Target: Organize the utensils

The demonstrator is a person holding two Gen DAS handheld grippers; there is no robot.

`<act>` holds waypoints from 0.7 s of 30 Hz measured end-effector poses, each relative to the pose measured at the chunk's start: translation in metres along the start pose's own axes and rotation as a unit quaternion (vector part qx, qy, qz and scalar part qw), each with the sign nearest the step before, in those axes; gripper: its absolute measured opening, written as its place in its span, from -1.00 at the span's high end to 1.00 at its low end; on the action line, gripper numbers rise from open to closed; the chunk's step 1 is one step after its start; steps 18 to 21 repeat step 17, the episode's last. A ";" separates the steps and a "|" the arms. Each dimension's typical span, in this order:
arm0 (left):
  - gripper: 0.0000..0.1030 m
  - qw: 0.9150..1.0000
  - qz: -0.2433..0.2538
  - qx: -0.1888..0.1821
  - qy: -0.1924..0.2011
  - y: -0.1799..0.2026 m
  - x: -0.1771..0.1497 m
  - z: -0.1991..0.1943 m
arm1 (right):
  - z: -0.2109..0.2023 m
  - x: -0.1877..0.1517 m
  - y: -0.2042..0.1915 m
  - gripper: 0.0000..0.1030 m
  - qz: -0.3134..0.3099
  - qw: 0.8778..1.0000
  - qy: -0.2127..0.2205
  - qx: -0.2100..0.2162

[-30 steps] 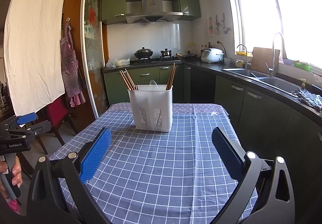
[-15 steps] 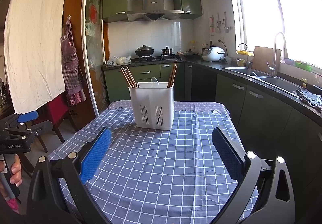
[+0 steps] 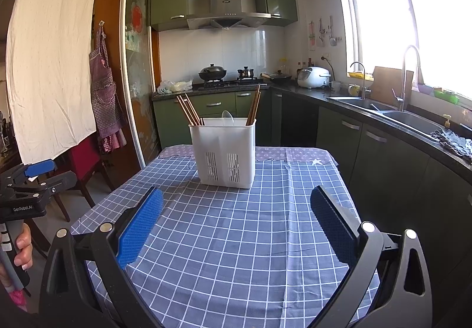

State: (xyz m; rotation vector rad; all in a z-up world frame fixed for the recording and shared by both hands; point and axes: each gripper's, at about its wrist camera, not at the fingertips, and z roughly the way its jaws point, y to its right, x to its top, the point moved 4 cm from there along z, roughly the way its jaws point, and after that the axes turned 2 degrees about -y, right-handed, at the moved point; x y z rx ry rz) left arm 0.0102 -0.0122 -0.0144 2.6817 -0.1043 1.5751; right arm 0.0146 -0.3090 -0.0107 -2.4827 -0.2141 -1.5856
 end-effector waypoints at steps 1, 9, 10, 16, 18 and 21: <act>-0.87 1.000 0.002 -0.003 0.001 0.000 0.001 0.000 | 0.001 0.000 0.000 -0.91 0.000 1.000 0.000 0.000; -0.88 0.999 0.031 0.035 0.012 0.005 0.001 0.001 | 0.003 -0.002 0.001 -0.91 0.001 1.000 -0.003 0.002; -0.88 0.999 0.031 0.041 0.009 0.004 0.001 0.002 | 0.004 -0.002 0.001 -0.91 0.000 1.000 -0.004 0.001; -0.87 0.999 0.016 0.027 -0.022 -0.002 0.000 0.019 | 0.012 -0.003 -0.001 -0.91 0.000 1.000 -0.012 0.001; -0.87 0.999 0.016 0.027 -0.027 -0.003 -0.001 0.024 | 0.014 -0.004 0.000 -0.91 0.000 1.000 -0.015 0.002; -0.87 0.999 0.016 0.027 -0.027 -0.003 -0.001 0.024 | 0.014 -0.004 0.000 -0.91 0.000 1.000 -0.015 0.002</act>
